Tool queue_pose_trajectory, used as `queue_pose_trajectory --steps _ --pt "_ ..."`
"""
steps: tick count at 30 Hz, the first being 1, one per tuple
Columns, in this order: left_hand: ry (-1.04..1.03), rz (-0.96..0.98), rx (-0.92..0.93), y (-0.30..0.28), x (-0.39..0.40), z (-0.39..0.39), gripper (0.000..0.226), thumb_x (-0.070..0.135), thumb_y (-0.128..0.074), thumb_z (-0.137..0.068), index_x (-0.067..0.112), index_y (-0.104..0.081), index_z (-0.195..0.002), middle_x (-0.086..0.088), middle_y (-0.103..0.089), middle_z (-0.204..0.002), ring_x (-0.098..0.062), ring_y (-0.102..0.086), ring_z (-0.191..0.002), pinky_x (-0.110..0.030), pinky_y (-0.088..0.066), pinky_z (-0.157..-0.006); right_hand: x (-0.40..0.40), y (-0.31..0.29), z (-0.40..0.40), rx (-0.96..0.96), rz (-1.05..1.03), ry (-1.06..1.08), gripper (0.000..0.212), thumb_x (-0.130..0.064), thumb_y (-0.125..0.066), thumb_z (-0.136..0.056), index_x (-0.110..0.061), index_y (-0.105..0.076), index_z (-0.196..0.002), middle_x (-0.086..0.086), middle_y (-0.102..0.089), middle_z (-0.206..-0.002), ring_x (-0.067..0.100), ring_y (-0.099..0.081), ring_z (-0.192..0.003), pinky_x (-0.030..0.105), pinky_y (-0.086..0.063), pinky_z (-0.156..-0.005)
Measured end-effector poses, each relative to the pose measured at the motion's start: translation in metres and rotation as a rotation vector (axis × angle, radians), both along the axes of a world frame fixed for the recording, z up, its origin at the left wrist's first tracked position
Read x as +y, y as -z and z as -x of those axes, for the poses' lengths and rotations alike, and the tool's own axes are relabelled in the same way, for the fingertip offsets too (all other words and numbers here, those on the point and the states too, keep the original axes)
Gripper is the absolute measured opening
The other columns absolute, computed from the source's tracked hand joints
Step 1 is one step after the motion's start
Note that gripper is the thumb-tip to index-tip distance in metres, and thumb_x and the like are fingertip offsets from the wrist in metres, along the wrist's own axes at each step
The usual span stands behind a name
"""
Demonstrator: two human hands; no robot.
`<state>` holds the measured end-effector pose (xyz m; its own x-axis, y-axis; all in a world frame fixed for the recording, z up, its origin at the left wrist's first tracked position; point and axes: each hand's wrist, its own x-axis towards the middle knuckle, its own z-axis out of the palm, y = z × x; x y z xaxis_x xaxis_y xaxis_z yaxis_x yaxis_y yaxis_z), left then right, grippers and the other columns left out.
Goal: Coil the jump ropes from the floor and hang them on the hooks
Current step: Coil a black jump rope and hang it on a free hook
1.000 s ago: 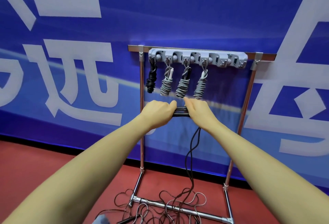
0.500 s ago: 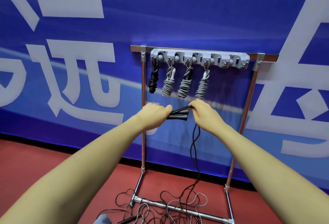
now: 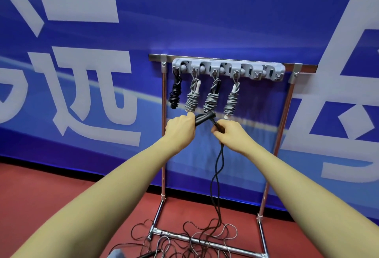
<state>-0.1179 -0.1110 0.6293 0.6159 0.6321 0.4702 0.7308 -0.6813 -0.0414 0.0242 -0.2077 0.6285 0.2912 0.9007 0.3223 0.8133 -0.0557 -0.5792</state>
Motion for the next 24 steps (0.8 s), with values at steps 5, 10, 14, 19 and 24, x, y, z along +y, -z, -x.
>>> queue_pose_trajectory --steps 5,10,14,19,24 --pt "-0.006 -0.035 0.081 -0.001 -0.008 -0.006 0.023 0.0 -0.041 -0.092 0.005 -0.04 -0.115 -0.009 -0.063 -0.095 -0.032 -0.061 -0.081 -0.035 -0.032 -0.056 -0.006 -0.001 -0.001 0.096 0.043 -0.006 0.01 -0.009 -0.056 -0.084 -0.008 -0.06 -0.075 0.001 -0.059 -0.068 0.016 -0.062 -0.065 0.034 -0.052 -0.07" --pt "-0.041 -0.008 0.092 0.005 -0.009 -0.009 0.024 -0.004 -0.042 -0.09 0.004 -0.04 -0.112 -0.01 -0.063 -0.094 -0.033 -0.063 -0.082 -0.034 -0.032 -0.05 -0.008 0.0 0.002 0.097 0.119 -0.046 0.009 -0.002 -0.055 -0.08 -0.008 -0.06 -0.084 0.002 -0.053 -0.069 0.018 -0.06 -0.055 0.029 -0.055 -0.058" --pt "-0.063 0.031 0.082 0.007 -0.007 -0.006 0.019 -0.001 -0.041 -0.092 0.004 -0.042 -0.11 -0.011 -0.063 -0.095 -0.032 -0.064 -0.083 -0.033 -0.033 -0.053 -0.006 -0.001 0.0 -0.527 0.197 0.096 0.019 -0.003 -0.047 -0.083 -0.012 -0.059 -0.096 0.005 -0.056 -0.094 0.029 -0.058 -0.078 0.032 -0.038 -0.057" --pt "0.002 -0.011 0.179 0.012 0.002 0.0 0.014 -0.002 -0.042 -0.09 0.009 -0.036 -0.096 -0.01 -0.063 -0.088 -0.03 -0.052 -0.062 -0.033 -0.034 -0.052 -0.011 -0.012 -0.004 -1.059 -0.267 0.119 0.017 0.006 -0.053 -0.064 -0.01 -0.057 -0.069 0.006 -0.051 -0.07 0.026 -0.049 -0.048 0.022 -0.011 -0.039" --pt "0.164 -0.241 0.397 0.01 0.002 0.002 0.017 0.003 -0.04 -0.093 0.011 -0.026 -0.09 -0.001 -0.042 -0.063 -0.026 -0.032 -0.047 -0.032 -0.016 -0.043 -0.004 -0.031 0.0 -0.318 -0.18 0.261 0.019 -0.029 -0.062 -0.092 -0.011 -0.057 -0.09 0.002 -0.058 -0.084 0.027 -0.054 -0.074 0.031 -0.035 -0.057"
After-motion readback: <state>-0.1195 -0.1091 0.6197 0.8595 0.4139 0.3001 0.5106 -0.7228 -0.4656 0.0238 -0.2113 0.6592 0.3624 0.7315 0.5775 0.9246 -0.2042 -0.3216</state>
